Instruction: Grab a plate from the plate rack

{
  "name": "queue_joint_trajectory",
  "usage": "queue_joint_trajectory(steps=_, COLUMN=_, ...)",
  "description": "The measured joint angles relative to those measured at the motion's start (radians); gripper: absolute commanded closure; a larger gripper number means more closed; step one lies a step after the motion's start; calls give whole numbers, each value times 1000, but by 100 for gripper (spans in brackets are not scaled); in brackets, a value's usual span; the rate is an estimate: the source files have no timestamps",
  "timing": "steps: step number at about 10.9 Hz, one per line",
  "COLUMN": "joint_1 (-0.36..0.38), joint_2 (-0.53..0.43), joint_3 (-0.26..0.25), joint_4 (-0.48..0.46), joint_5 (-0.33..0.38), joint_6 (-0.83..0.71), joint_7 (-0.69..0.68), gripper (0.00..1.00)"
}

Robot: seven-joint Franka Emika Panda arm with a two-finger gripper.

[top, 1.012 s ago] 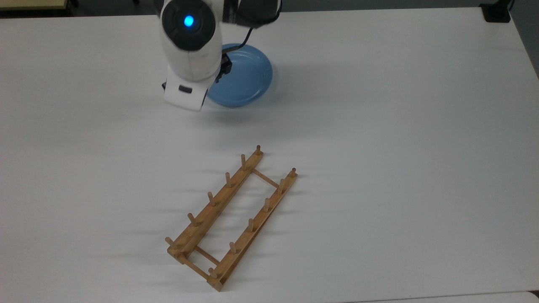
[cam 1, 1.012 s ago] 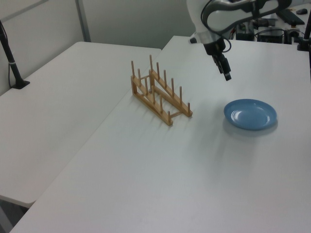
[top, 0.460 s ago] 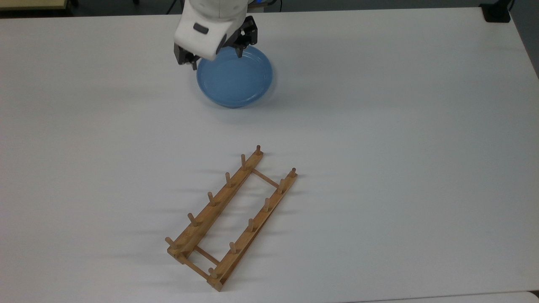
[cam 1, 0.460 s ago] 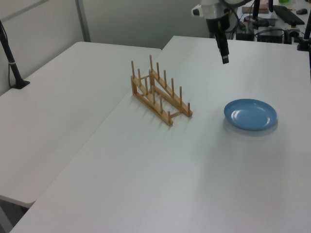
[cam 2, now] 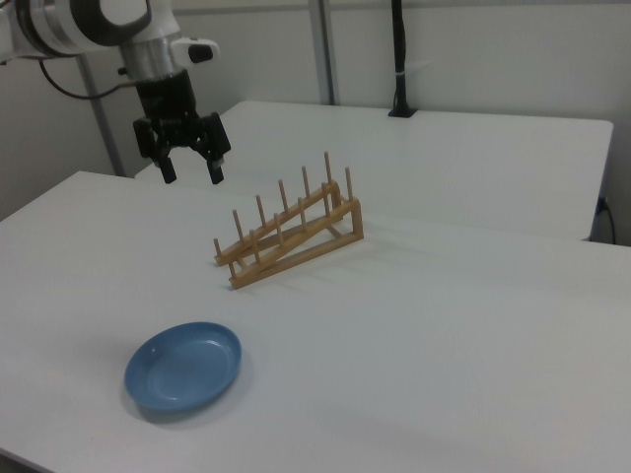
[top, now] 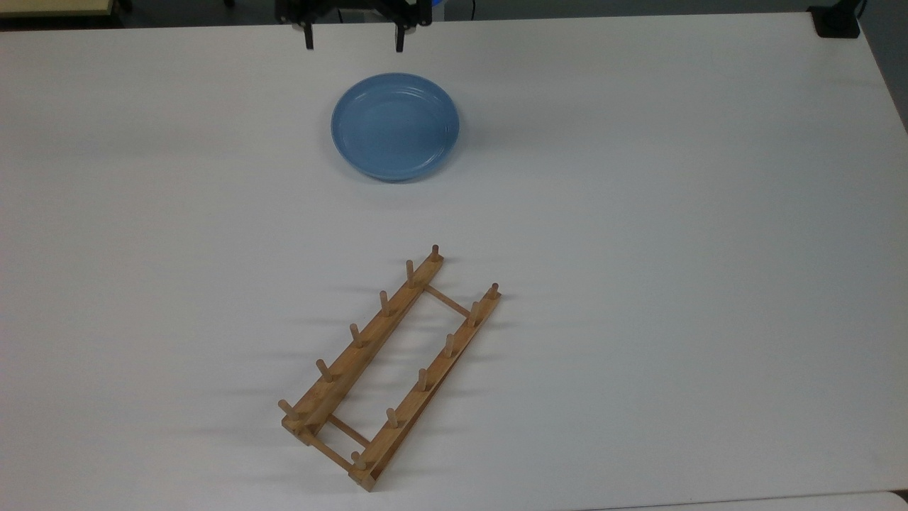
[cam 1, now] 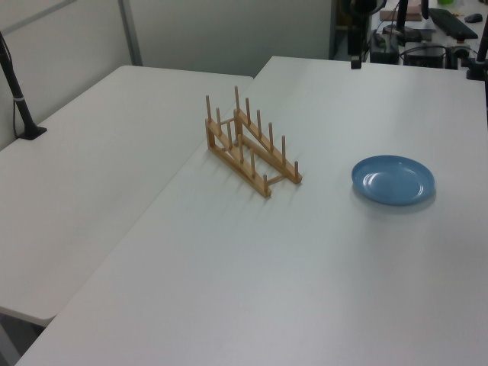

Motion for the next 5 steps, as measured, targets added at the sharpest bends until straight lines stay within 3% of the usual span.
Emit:
queue_joint_trajectory(steps=3, joint_1=-80, joint_2=-29, joint_3=47, joint_4=-27, joint_5=0, joint_6=67, joint_7=28, gripper=0)
queue_joint_trajectory(steps=5, joint_1=-85, joint_2=-30, joint_3=48, joint_4=-35, joint_5=31, joint_6=80, joint_7=43, gripper=0)
